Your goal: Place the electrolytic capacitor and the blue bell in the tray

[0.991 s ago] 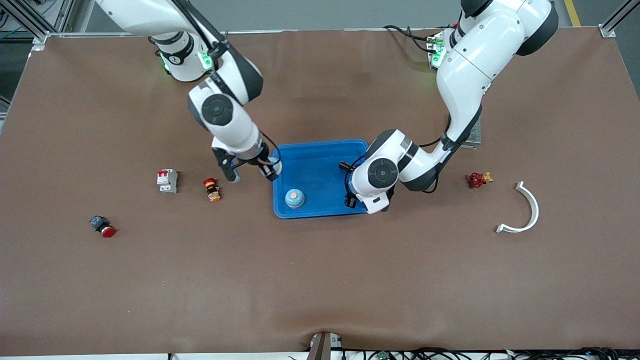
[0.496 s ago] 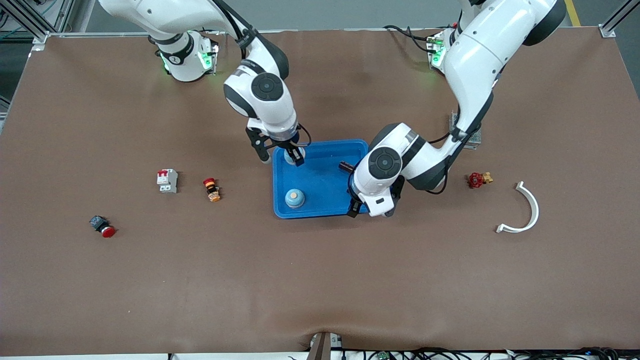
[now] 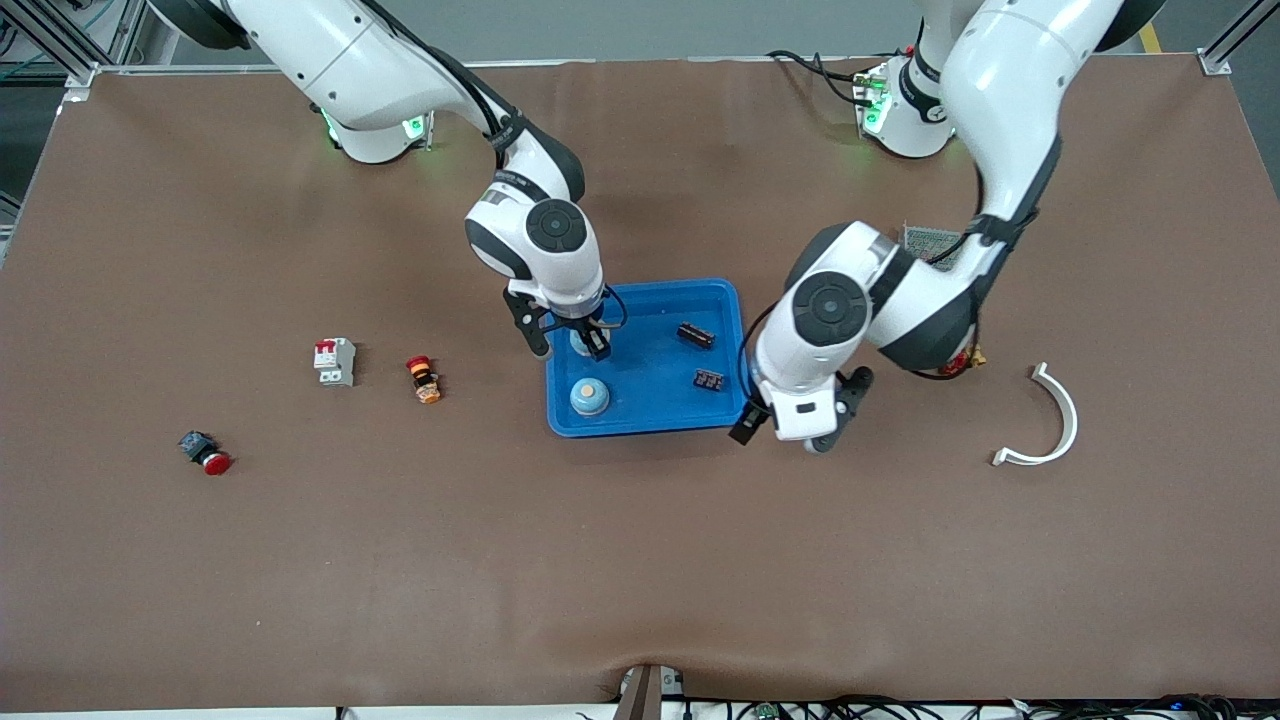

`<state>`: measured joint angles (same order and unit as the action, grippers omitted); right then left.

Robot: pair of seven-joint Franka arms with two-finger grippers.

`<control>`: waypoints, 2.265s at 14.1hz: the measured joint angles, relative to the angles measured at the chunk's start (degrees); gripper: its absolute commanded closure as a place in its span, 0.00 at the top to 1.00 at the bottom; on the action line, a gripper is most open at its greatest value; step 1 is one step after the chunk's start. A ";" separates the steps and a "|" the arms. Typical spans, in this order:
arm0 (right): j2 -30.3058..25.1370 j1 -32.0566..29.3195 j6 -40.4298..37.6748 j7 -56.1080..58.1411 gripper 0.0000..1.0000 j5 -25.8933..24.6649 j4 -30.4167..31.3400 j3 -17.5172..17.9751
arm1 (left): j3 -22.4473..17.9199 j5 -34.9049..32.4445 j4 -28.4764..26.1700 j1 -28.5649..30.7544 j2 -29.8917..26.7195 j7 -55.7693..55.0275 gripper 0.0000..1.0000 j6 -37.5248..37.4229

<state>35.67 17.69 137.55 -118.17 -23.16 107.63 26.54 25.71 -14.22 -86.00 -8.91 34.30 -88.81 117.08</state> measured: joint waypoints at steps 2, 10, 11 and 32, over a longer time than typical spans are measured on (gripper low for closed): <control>1.58 0.02 0.00 0.00 0.00 -0.65 -0.74 -0.04 | 0.00 0.00 0.00 1.48 -1.94 4.11 1.00 -2.22; 2.88 0.90 0.03 0.00 1.00 -1.41 -1.49 0.00 | -0.03 0.00 0.02 5.03 -6.19 18.33 1.00 -7.83; 2.88 0.92 0.08 -0.02 1.00 -1.85 -1.56 0.00 | -0.04 0.00 0.02 5.44 -6.78 20.06 1.00 -8.37; 2.16 -28.78 -31.07 42.53 1.00 -3.03 -16.29 21.99 | -0.17 2.07 0.70 17.18 -19.14 48.99 1.00 -17.31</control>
<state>37.83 -11.09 106.48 -75.64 -26.19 91.34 48.53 25.54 -12.15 -85.30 8.27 15.16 -39.81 99.77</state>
